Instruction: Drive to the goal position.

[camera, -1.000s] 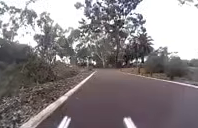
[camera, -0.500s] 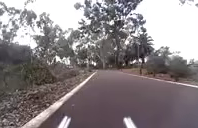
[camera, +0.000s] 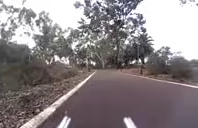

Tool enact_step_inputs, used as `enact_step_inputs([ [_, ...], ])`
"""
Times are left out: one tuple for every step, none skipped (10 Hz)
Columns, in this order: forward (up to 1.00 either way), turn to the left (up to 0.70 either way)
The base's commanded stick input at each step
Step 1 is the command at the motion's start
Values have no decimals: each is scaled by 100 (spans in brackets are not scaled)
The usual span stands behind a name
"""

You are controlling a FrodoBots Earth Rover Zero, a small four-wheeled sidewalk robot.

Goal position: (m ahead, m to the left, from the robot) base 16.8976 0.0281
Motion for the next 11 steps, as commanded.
enact_step_inputs([
  [60,-15],
  [60,-15],
  [60,-14],
  [60,-9],
  [60,-4],
  [60,0],
  [60,0],
  [60,0],
  [60,0],
  [60,0],
  [60,0],
])
